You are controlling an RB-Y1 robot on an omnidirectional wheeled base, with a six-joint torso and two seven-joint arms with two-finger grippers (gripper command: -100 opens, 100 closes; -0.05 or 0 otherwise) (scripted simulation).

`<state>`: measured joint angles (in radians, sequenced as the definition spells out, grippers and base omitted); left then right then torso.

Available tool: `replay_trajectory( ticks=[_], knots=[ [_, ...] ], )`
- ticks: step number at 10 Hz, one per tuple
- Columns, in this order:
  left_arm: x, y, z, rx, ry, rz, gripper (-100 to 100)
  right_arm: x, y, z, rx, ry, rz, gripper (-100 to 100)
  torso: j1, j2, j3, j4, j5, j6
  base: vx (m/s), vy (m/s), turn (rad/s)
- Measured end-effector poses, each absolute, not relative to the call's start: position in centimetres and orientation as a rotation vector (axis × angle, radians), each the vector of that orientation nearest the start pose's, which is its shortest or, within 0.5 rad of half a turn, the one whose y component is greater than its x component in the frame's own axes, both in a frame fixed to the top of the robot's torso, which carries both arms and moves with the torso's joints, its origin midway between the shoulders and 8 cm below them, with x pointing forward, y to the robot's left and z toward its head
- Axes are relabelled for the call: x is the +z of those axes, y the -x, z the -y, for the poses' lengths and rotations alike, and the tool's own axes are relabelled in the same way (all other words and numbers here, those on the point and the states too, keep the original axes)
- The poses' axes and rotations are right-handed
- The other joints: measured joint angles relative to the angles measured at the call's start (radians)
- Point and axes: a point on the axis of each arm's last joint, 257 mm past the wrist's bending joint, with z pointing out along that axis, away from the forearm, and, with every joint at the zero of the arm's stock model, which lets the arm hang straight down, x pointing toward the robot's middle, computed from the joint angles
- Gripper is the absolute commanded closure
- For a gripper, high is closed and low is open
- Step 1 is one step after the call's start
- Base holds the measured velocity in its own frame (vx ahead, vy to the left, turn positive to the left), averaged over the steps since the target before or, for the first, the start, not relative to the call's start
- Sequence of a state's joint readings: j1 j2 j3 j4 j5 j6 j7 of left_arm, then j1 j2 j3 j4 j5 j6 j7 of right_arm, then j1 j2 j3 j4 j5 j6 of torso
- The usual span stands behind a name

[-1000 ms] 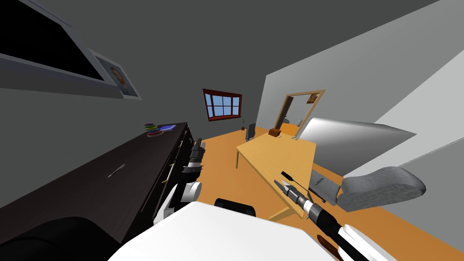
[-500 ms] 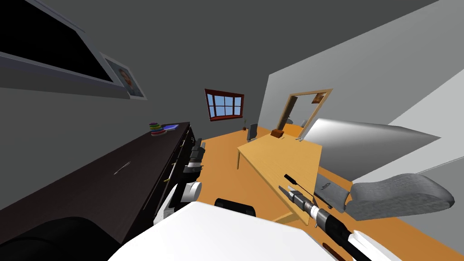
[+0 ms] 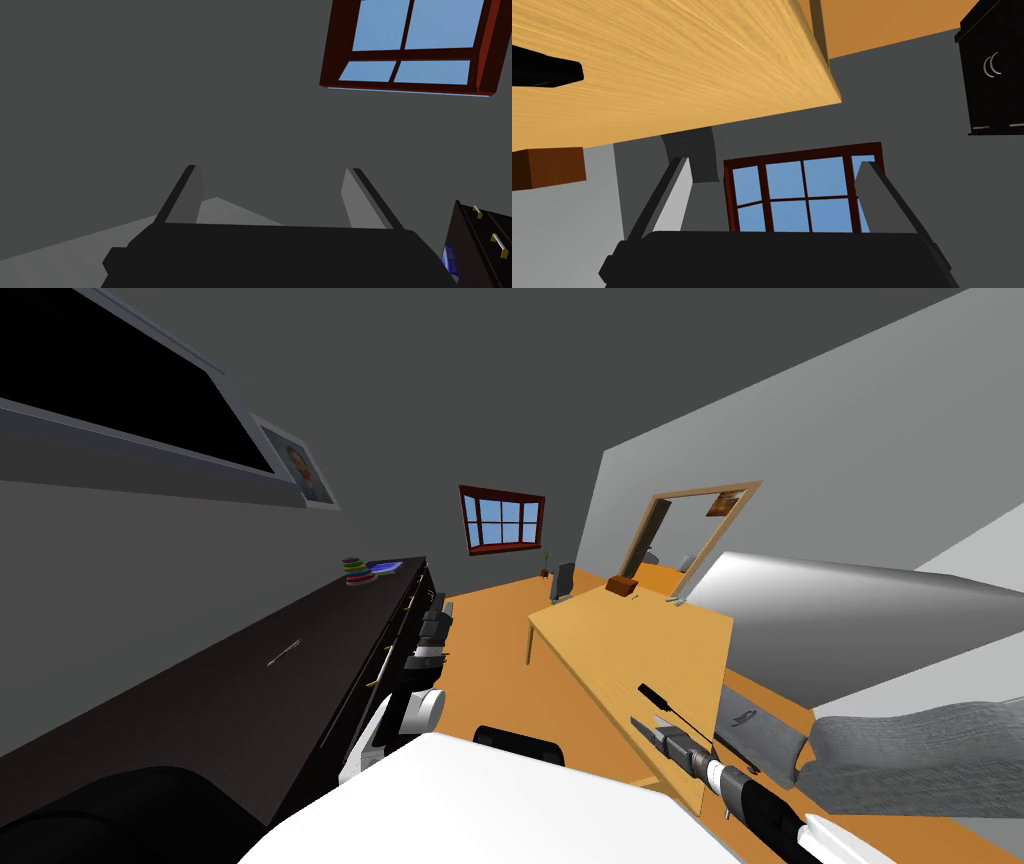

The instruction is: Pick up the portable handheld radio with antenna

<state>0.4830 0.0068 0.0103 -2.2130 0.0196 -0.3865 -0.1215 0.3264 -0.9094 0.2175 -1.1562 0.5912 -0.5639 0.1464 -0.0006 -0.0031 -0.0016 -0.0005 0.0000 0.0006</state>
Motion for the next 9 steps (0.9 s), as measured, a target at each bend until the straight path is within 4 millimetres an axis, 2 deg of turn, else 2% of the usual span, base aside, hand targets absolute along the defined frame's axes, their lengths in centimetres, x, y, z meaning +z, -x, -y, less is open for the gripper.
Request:
replay_trajectory(
  ticks=[4,9],
  knots=[
    [-2.3,-37.4,-28.9,-1.16,0.745,-0.753,0,-44.4,-28.4,49.6,0.184,0.22,-2.314,-100,-0.001,-0.001,0.0,0.0,0.0,-0.001,0.048,-0.011,0.095],
    [-2.3,-37.4,-29.0,-1.16,0.745,-0.753,0,-46.2,-24.8,55.2,0.029,0.288,-2.428,-100,-0.001,-0.001,-0.001,0.0,0.0,0.0,0.06,-0.015,0.088]
  ],
)
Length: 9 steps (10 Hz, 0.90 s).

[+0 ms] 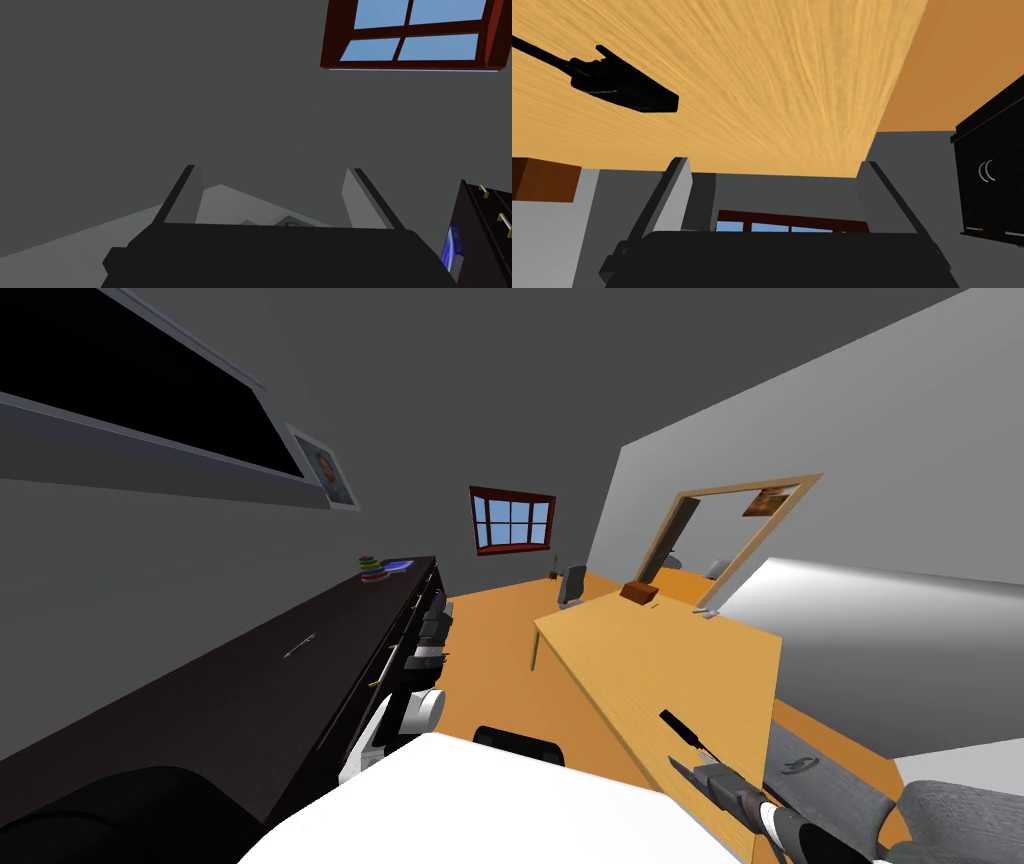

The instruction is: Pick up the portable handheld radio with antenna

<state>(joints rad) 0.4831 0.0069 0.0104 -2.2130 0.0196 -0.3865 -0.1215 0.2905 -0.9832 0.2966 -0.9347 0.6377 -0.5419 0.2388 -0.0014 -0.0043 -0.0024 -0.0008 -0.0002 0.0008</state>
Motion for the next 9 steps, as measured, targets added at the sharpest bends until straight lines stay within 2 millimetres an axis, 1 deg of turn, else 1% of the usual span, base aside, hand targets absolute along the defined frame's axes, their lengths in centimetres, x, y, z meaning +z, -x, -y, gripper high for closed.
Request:
replay_trajectory(
  ticks=[2,3,4,6,7,9],
  knots=[
    [-2.3,-37.4,-29.0,-1.16,0.745,-0.753,0,-47.0,-23.4,57.2,-0.027,0.314,-2.472,-100,0.0,0.001,0.0,0.0,0.0,0.0,0.051,-0.02,0.082],
    [-2.3,-37.4,-29.0,-1.16,0.745,-0.753,0,-47.5,-22.0,58.4,-0.064,0.328,-2.502,-100,0.0,0.001,0.0,0.0,0.0,0.0,0.09,-0.039,0.179],
    [-2.3,-37.4,-29.0,-1.16,0.745,-0.753,0,-48.3,-20.8,59.5,-0.107,0.349,-2.537,-100,-0.001,-0.001,-0.001,0.0,0.0,-0.001,0.126,-0.056,0.155],
    [-2.3,-37.4,-29.0,-1.159,0.745,-0.753,0,-49.1,-17.4,62.0,-0.192,0.403,-2.606,-100,-0.002,-0.005,-0.003,-0.001,0.0,0.0,0.131,-0.042,0.122],
    [-2.3,-37.4,-29.0,-1.159,0.745,-0.753,0,-49.5,-16.1,62.6,-0.225,0.431,-2.636,-100,-0.001,-0.004,-0.002,-0.001,0.0,0.0,0.067,-0.023,0.039],
    [-2.3,-37.4,-29.0,-1.159,0.745,-0.753,0,-49.5,-14.8,63.9,-0.264,0.454,-2.668,-100,0.0,0.0,0.0,0.0,0.0,0.0,0.043,-0.025,0.053]
  ],
)
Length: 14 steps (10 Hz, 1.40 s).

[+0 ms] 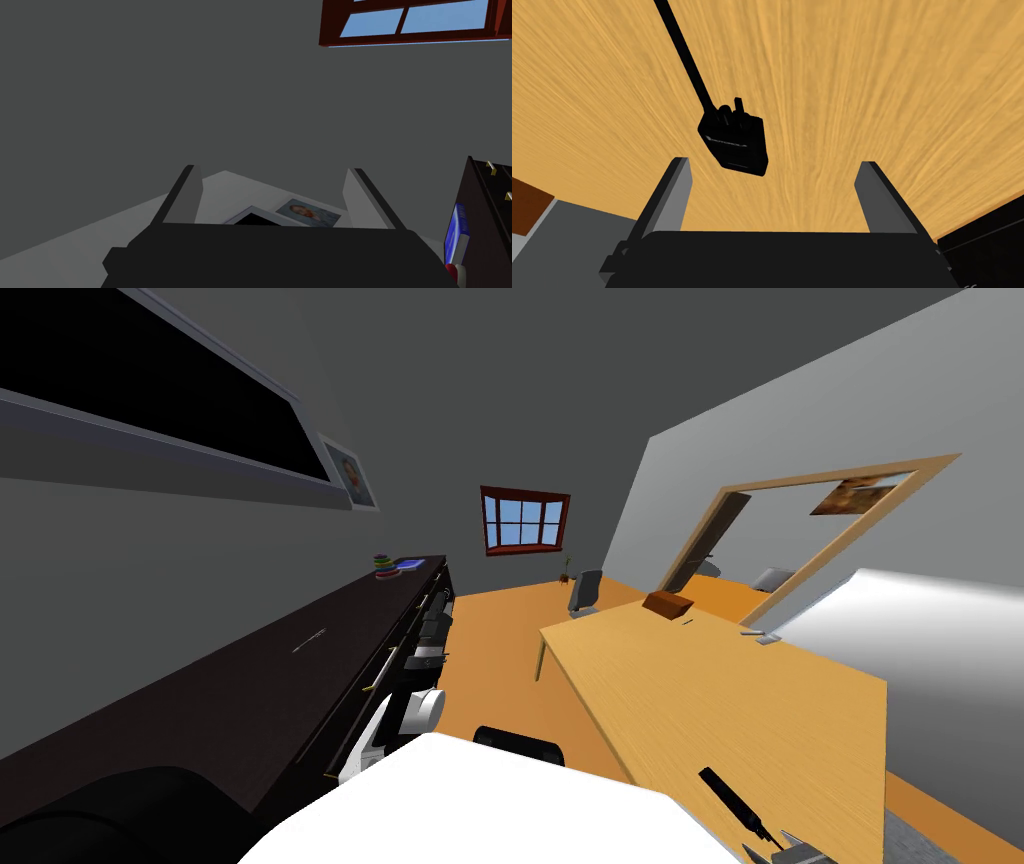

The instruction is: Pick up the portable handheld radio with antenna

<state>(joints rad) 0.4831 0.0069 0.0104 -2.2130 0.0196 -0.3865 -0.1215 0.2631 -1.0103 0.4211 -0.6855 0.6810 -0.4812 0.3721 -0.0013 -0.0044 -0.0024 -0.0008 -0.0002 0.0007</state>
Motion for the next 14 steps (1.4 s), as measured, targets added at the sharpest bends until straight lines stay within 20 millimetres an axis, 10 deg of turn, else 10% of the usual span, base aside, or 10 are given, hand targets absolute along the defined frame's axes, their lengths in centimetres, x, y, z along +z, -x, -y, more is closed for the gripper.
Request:
replay_trajectory(
  ticks=[8,9,10,13,14],
  knots=[
    [-2.3,-37.4,-29.0,-1.159,0.745,-0.753,0,-50.9,-10.7,65.7,-0.337,0.531,-2.756,-100,0.0,0.0,0.0,0.0,0.0,0.0,0.041,-0.021,0.045],
    [-2.3,-37.4,-29.0,-1.159,0.745,-0.753,0,-50.9,-10.6,65.8,-0.34,0.534,-2.757,0,0.001,0.002,0.001,0.0,0.0,0.0,0.005,-0.003,0.0],
    [-2.3,-37.4,-29.0,-1.16,0.745,-0.753,0,-50.9,-10.6,65.8,-0.339,0.534,-2.757,-100,0.002,0.003,0.002,0.001,0.0,0.0,-0.037,-0.038,0.227],
    [-2.3,-37.4,-29.0,-1.16,0.745,-0.753,0,-52.6,-10.1,64.7,-0.349,0.466,-2.771,-100,-0.003,0.009,0.005,0.002,-0.001,0.001,-0.06,-0.068,0.122],
    [-2.3,-37.4,-29.0,-1.159,0.745,-0.753,0,-52.6,-10.0,64.7,-0.352,0.465,-2.772,100,-0.001,0.007,0.004,0.002,0.0,0.001,-0.006,-0.007,-0.003]
  ],
)
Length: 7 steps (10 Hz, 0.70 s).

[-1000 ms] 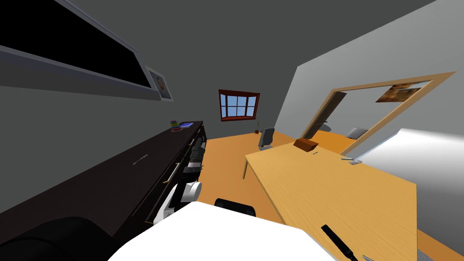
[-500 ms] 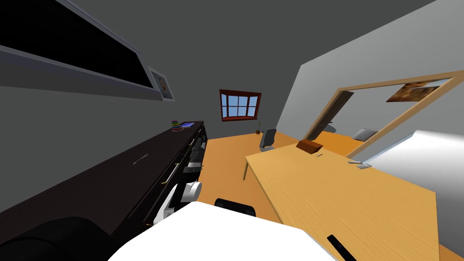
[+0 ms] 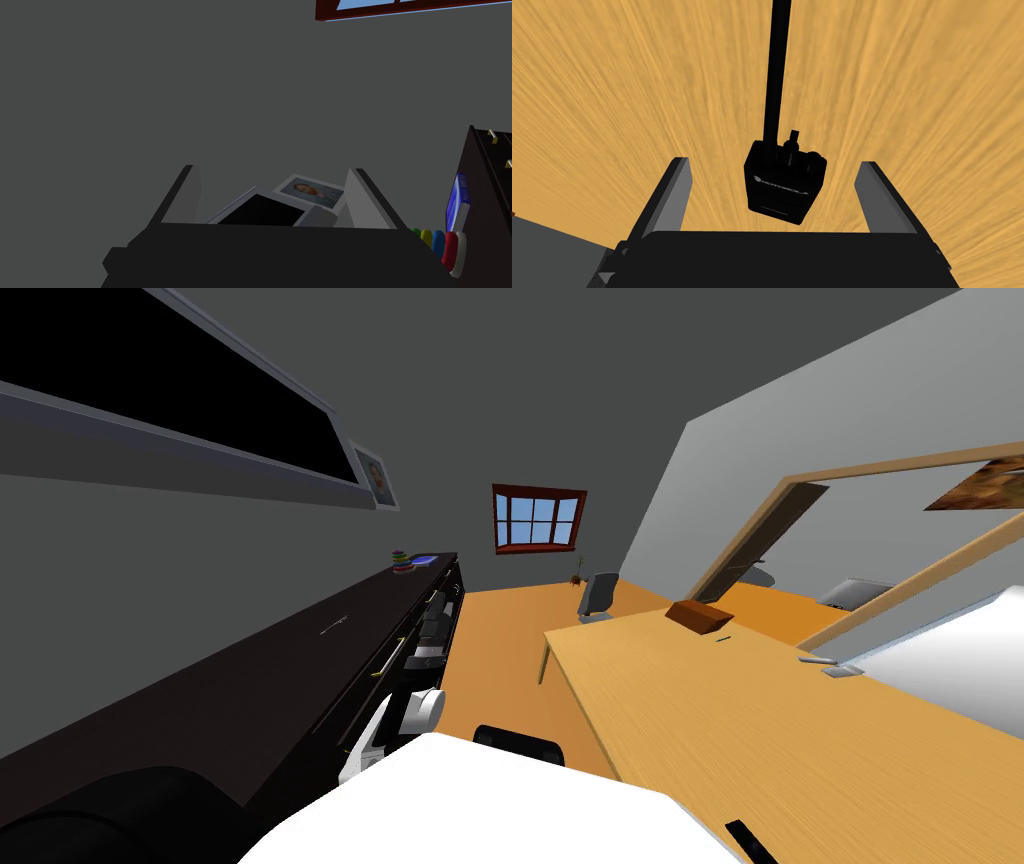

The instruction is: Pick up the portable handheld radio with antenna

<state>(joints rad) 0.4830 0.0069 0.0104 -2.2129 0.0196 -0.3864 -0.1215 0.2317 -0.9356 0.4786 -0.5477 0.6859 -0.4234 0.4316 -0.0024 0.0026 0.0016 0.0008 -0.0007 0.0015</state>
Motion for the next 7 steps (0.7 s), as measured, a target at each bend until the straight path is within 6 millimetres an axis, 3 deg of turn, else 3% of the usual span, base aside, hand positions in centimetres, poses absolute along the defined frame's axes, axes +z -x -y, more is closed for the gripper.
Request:
replay_trajectory(
  ticks=[4,5,6,7],
  knots=[
    [-2.33,-37.39,-28.95,-1.16,0.745,-0.753,0,-52.62,-10.01,64.67,-0.35,0.465,-2.772,100,0.003,-0.003,-0.002,-0.001,0.001,0.0,0.0,0.0,0.0],
    [-2.33,-37.39,-28.95,-1.16,0.745,-0.753,0,-52.62,-10.02,64.68,-0.351,0.465,-2.772,0,0.003,-0.003,-0.002,-0.001,0.001,0.0,0.0,0.0,0.0],
    [-2.33,-37.39,-28.95,-1.16,0.745,-0.753,0,-52.62,-10.02,64.68,-0.351,0.465,-2.772,100,0.003,-0.003,-0.002,-0.001,0.001,0.0,0.055,0.05,-0.204],
    [-2.34,-37.38,-28.96,-1.159,0.745,-0.753,0,-52.18,-10.31,65.14,-0.352,0.48,-2.767,100,0.005,-0.005,-0.003,-0.001,0.002,0.002,0.079,0.075,-0.25]
  ],
)
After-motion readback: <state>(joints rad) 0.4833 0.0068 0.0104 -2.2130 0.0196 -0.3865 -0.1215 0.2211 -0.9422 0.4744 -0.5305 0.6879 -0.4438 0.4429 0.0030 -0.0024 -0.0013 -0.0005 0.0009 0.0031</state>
